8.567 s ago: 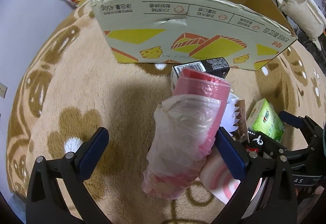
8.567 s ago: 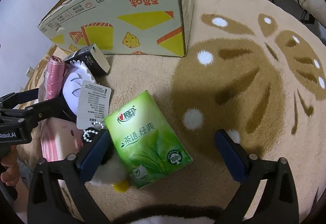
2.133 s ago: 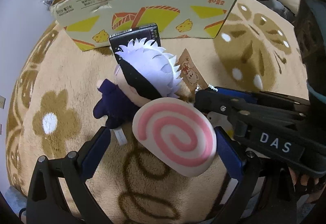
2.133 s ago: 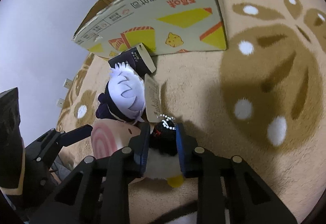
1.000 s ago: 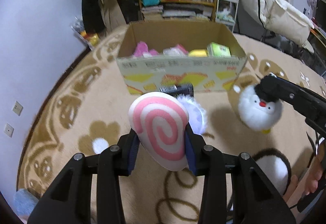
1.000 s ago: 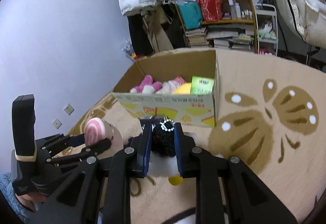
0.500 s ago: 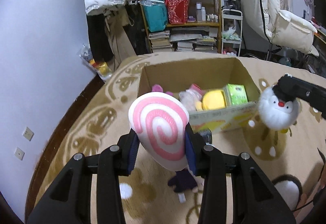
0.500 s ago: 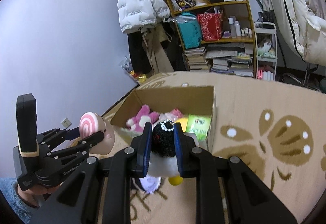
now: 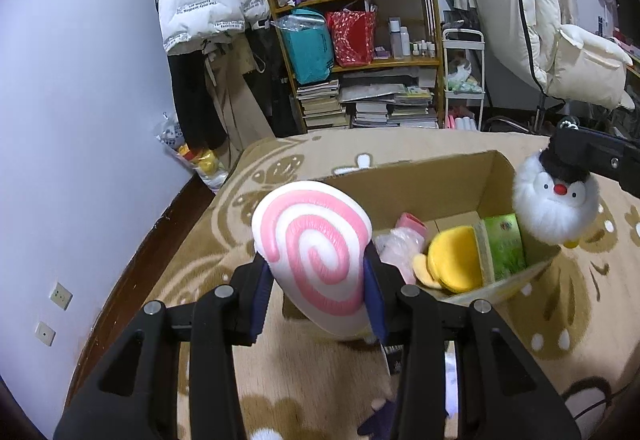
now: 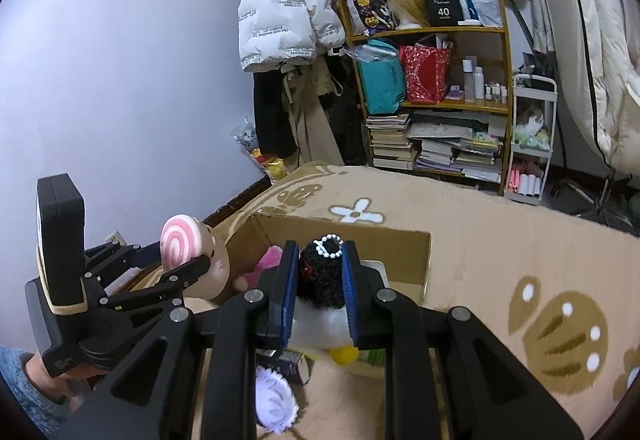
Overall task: Organize soft objects
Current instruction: 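Carry the pink swirl cushion and penguin plush into the box and release both, then lower the left tool onto the white-haired plush doll and close on it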
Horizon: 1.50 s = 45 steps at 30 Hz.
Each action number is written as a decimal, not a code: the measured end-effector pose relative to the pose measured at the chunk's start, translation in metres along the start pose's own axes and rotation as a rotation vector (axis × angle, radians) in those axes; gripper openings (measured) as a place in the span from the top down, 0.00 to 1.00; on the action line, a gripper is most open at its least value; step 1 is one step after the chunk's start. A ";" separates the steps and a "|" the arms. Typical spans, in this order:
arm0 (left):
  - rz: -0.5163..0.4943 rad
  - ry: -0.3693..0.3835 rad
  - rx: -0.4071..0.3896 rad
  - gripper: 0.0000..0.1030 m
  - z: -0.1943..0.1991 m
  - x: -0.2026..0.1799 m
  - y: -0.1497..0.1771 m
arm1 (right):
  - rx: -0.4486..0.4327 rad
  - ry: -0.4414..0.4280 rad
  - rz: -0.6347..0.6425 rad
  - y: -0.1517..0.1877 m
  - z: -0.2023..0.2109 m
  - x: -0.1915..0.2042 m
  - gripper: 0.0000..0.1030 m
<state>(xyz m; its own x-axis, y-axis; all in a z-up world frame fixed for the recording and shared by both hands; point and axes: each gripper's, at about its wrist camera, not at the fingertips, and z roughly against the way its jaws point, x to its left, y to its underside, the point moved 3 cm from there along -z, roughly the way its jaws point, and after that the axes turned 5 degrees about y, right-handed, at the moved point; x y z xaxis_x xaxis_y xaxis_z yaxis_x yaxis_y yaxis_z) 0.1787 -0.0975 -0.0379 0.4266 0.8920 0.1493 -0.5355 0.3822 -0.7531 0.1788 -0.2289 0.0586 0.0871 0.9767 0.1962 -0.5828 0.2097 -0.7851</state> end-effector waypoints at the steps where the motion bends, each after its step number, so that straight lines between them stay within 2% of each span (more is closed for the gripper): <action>1: -0.001 0.000 -0.002 0.62 -0.004 0.001 -0.003 | 0.004 0.002 0.003 -0.001 -0.004 0.000 0.79; 12: 0.034 0.066 0.034 0.58 -0.039 0.006 0.000 | 0.118 0.002 -0.038 0.022 -0.050 -0.008 0.78; 16: 0.037 0.085 0.044 0.50 -0.048 0.006 0.001 | 0.146 0.027 -0.044 0.029 -0.058 -0.010 0.78; 22: 0.069 0.061 0.069 0.30 -0.053 0.010 0.004 | 0.156 0.030 -0.075 0.032 -0.059 -0.015 0.75; 24: 0.067 0.052 0.063 0.25 -0.051 0.011 0.005 | 0.155 0.030 -0.077 0.032 -0.056 -0.016 0.61; 26: 0.065 0.047 0.050 0.14 -0.046 0.011 0.003 | 0.159 0.037 -0.084 0.032 -0.053 -0.017 0.55; 28: 0.067 0.044 0.025 0.07 -0.038 0.012 0.001 | 0.167 0.035 -0.094 0.033 -0.048 -0.018 0.53; 29: 0.069 0.037 0.010 0.05 -0.033 0.013 0.000 | 0.170 0.034 -0.098 0.033 -0.046 -0.019 0.47; 30: 0.069 0.030 0.002 0.05 -0.030 0.014 -0.001 | 0.171 0.033 -0.101 0.034 -0.043 -0.019 0.38; 36: 0.084 -0.007 -0.030 0.04 -0.003 0.025 -0.001 | 0.149 0.025 -0.099 0.040 -0.019 -0.016 0.14; 40: 0.107 -0.008 -0.020 0.03 0.014 0.034 0.008 | 0.145 0.026 -0.096 0.045 -0.006 -0.013 0.08; 42: 0.115 -0.012 -0.015 0.03 0.021 0.036 0.013 | 0.139 0.032 -0.098 0.048 0.000 -0.013 0.02; 45: 0.131 -0.014 -0.004 0.03 0.032 0.039 0.023 | 0.126 0.033 -0.102 0.052 0.009 -0.013 0.01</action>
<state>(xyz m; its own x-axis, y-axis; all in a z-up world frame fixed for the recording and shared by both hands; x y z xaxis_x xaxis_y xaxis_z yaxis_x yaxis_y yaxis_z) 0.1594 -0.0463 -0.0291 0.3433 0.9374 0.0586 -0.5830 0.2615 -0.7692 0.1402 -0.2316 0.0206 0.1764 0.9519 0.2504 -0.6657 0.3028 -0.6820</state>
